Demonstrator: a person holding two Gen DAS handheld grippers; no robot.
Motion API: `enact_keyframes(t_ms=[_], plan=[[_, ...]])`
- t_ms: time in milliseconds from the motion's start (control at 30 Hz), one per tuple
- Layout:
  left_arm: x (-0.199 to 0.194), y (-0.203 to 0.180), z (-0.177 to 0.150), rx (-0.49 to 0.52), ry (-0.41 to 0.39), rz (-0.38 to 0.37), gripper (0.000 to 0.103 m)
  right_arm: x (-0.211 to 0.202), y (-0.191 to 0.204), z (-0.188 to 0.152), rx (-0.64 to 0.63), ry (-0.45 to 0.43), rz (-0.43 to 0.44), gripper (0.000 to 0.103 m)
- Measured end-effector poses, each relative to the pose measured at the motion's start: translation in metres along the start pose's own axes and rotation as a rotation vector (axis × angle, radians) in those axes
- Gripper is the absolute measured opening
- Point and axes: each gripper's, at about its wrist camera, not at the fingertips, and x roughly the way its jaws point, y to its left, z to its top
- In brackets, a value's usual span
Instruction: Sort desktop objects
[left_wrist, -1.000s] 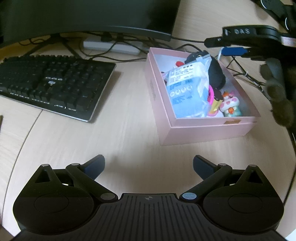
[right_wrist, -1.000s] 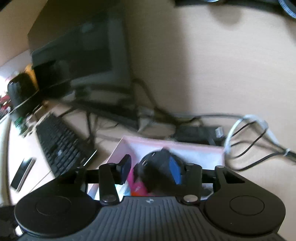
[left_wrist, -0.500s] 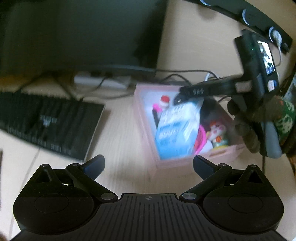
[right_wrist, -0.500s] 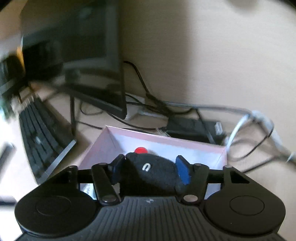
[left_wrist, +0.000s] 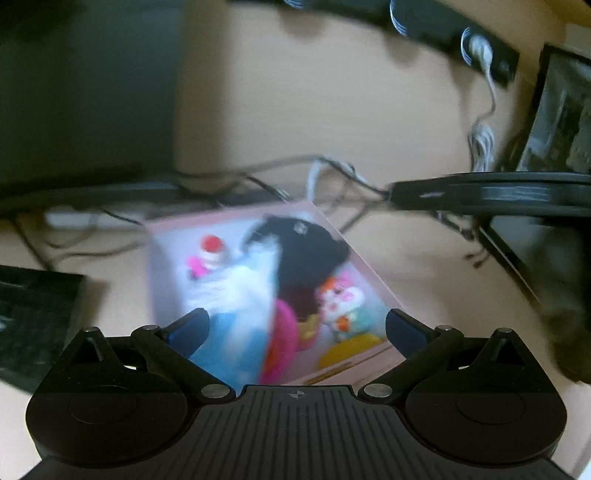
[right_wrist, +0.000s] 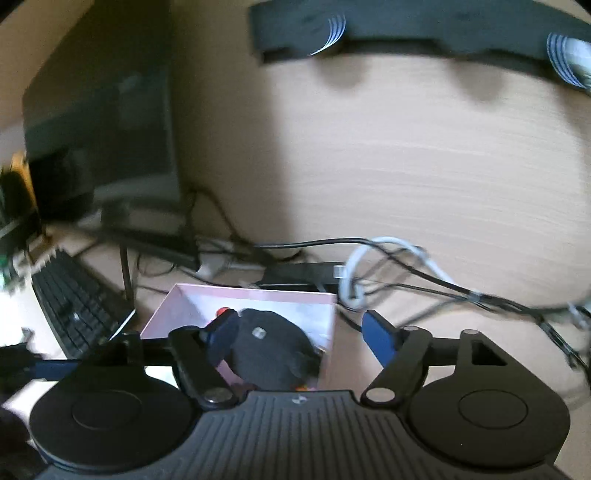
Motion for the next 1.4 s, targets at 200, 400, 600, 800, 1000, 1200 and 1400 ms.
enact_keyframes(t_ms=[200,400,600,800,1000,1200,1400], plan=[[0.046,-0.019,0.018,0.082,0.014,0.137,0.103,-0.059,-0.029,-0.036,-0.015,-0.009,-0.080,0.086],[0.045,-0.023,0.025,0.025,0.008,0.181,0.103,-0.088,-0.044,-0.092,-0.060,0.032,-0.114,0.096],[-0.030,-0.047,-0.020,-0.108,-0.174,0.210,0.103,-0.093,-0.049,-0.147,-0.156,0.101,-0.075,0.103],[-0.038,-0.068,-0.113,-0.184,-0.094,0.304,0.103,-0.092,-0.057,-0.193,-0.219,0.123,0.005,0.103],[-0.021,-0.062,-0.131,-0.225,-0.040,0.375,0.103,-0.083,-0.049,-0.208,-0.347,0.116,0.056,0.103],[-0.014,-0.057,-0.129,-0.218,-0.062,0.409,0.103,-0.076,-0.048,-0.206,-0.338,0.102,0.095,0.103],[-0.009,-0.062,-0.132,-0.179,-0.057,0.420,0.103,-0.058,-0.050,-0.198,-0.290,0.131,0.173,0.103]])
